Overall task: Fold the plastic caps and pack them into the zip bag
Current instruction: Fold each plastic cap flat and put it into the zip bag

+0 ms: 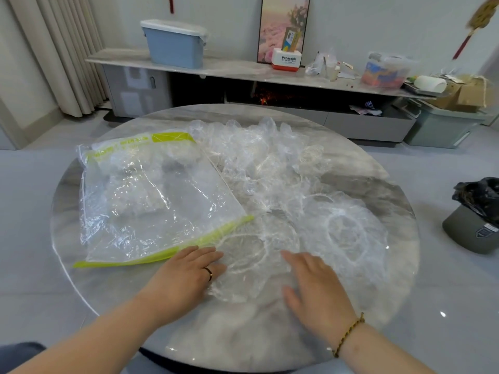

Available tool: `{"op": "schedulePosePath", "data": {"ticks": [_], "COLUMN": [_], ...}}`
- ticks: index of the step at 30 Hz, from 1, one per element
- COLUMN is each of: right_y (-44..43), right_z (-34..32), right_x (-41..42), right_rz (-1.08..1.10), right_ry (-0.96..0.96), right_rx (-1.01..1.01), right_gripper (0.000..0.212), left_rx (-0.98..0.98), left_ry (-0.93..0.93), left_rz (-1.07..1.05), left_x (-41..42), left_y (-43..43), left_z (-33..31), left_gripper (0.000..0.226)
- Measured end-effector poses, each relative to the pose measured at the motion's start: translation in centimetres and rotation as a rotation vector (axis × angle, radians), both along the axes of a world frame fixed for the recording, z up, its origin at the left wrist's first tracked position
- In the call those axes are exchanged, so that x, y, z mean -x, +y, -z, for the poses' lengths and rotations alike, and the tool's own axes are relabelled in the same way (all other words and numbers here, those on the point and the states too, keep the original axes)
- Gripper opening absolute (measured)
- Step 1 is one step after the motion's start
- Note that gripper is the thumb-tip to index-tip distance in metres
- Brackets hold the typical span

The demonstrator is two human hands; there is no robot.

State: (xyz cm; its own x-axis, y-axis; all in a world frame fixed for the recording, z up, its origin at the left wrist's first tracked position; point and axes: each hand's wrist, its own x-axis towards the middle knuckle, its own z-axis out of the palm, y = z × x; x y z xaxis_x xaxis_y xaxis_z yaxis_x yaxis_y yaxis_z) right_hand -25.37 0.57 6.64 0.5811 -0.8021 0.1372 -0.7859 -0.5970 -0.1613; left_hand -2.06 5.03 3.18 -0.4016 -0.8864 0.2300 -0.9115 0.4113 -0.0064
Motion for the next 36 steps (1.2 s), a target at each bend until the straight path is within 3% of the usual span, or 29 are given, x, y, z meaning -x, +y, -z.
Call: {"op": "schedulePosePath", "data": {"ticks": [4, 6, 10, 12, 14, 18, 21, 22, 24, 25, 27, 29, 31, 33, 36], "right_y": [-3.2, -4.5, -5.3, -4.9, -4.0, -1.9, -0.9, -0.7, -0.4, -0.7, -1.3, -1.9, -2.3, -2.6, -2.9], "right_z": [0.3, 0.4, 0.4, 0.0, -1.2, -4.0, -3.8, -3.4, -2.9, -2.8, -2.8, -2.7, -2.4, -1.9, -1.3], "right_x": [2.0, 2.4, 2.3, 2.0, 1.4, 1.0, 0.8, 0.4, -0.6, -1.1, -1.6, -1.4, -0.9, -0.7, -0.6], "right_rz": [0.214, 0.252, 0.308, 0.281, 0.129, -0.141, -0.173, -0.168, -0.046, 0.05, 0.227, 0.371, 0.477, 0.525, 0.509], "right_ry": [0.09, 0.086, 0.026, -0.009, -0.091, -0.019, 0.058, -0.018, -0.329, -0.512, -0.784, -0.871, -0.874, -0.83, -0.667], "right_rx": [-0.195, -0.251, -0.198, -0.122, -0.175, -0.57, -0.751, -0.773, -0.797, -0.841, -0.932, -1.024, -1.114, -1.08, -0.793], "right_gripper": [0.046, 0.045, 0.046, 0.05, 0.056, 0.077, 0.095, 0.084, 0.033, 0.016, 0.02, 0.021, 0.015, 0.006, 0.037], "left_rx": [-0.105, -0.125, -0.218, -0.28, -0.308, -0.559, -0.624, -0.637, -0.663, -0.664, -0.64, -0.608, -0.59, -0.498, -0.244], "left_ry": [0.04, 0.027, 0.09, 0.286, 0.573, 1.232, 1.567, 1.678, 1.838, 1.867, 1.837, 1.816, 1.776, 1.556, 1.144], "left_rz": [-0.017, -0.02, -0.036, -0.071, -0.21, -0.456, -0.53, -0.55, -0.563, -0.578, -0.62, -0.667, -0.74, -0.844, -0.859], "left_x": [0.3, 0.6, 1.2, 1.7, 1.8, 1.7, 1.7, 1.7, 1.5, 1.2, 0.7, 0.1, -0.3, -0.6, -0.7], "left_y": [0.9, 1.5, 2.2, 2.2, 1.9, 1.7, 1.6, 1.7, 1.6, 1.5, 1.4, 1.2, 1.1, 0.9, 0.5], "left_z": [-0.4, 0.1, -1.5, -2.7, -3.1, -4.9, -6.0, -6.6, -7.0, -6.9, -6.5, -6.0, -5.7, -5.1, -4.2], "left_gripper": [0.037, 0.049, 0.048, 0.044, 0.032, 0.034, 0.028, 0.027, 0.024, 0.023, 0.021, 0.017, 0.012, 0.016, 0.041]}}
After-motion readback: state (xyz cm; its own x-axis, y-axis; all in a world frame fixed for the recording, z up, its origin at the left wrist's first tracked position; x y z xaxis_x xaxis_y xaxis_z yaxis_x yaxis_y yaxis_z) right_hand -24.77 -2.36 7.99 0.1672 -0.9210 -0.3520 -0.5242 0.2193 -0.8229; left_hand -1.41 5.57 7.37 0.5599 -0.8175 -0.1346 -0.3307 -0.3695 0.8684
